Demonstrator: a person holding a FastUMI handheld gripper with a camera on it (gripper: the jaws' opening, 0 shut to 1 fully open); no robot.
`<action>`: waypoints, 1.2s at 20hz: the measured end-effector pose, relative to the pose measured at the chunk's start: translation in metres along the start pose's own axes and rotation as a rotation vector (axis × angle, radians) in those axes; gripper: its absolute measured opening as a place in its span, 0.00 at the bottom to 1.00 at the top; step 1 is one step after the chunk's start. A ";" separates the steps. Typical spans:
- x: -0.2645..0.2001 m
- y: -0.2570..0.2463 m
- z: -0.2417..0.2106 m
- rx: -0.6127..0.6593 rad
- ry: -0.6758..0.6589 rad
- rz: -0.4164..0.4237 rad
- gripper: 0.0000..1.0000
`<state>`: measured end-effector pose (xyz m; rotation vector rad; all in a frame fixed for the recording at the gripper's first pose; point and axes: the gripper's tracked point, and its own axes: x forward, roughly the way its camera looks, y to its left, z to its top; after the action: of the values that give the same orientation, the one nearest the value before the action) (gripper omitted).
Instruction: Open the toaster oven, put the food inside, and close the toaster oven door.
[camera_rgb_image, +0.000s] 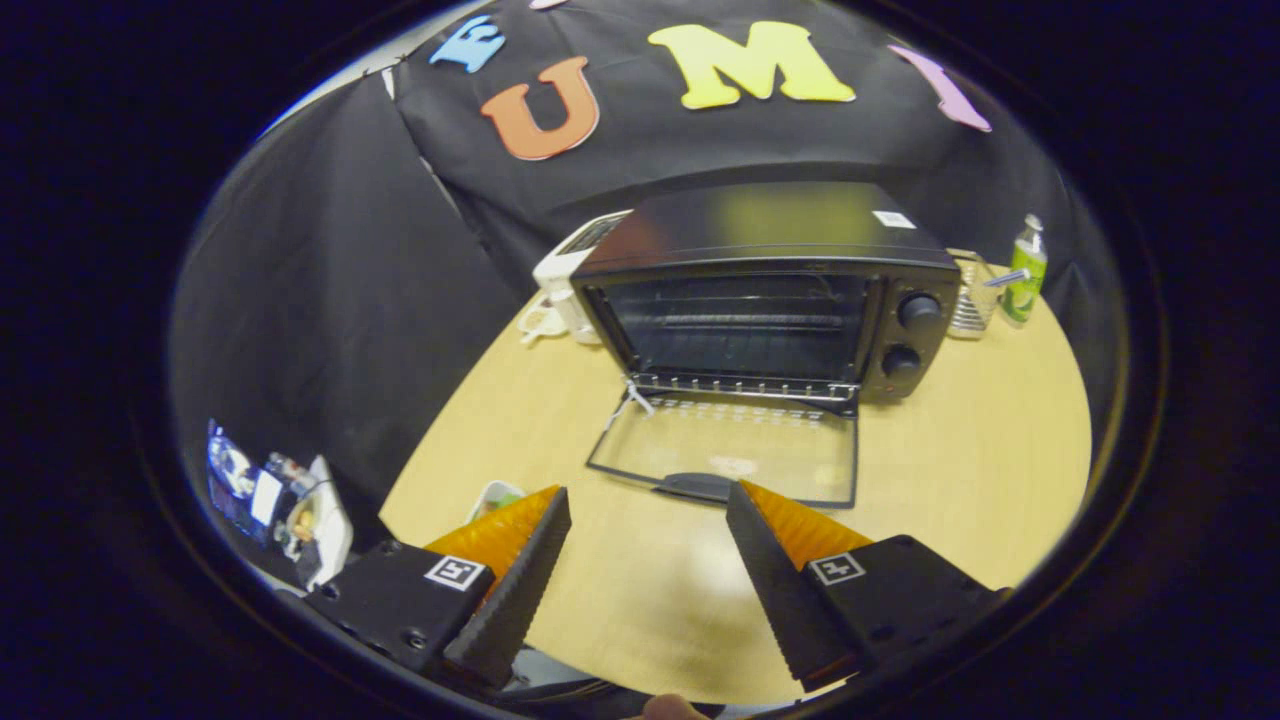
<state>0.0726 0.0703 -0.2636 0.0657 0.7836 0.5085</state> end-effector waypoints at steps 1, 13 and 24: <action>-0.005 0.016 0.000 0.001 0.026 0.062 1.00; 0.060 0.100 -0.085 0.270 0.415 0.299 0.91; 0.095 0.115 -0.111 0.457 0.524 0.332 0.53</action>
<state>0.0048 0.2007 -0.3780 0.5088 1.4064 0.6625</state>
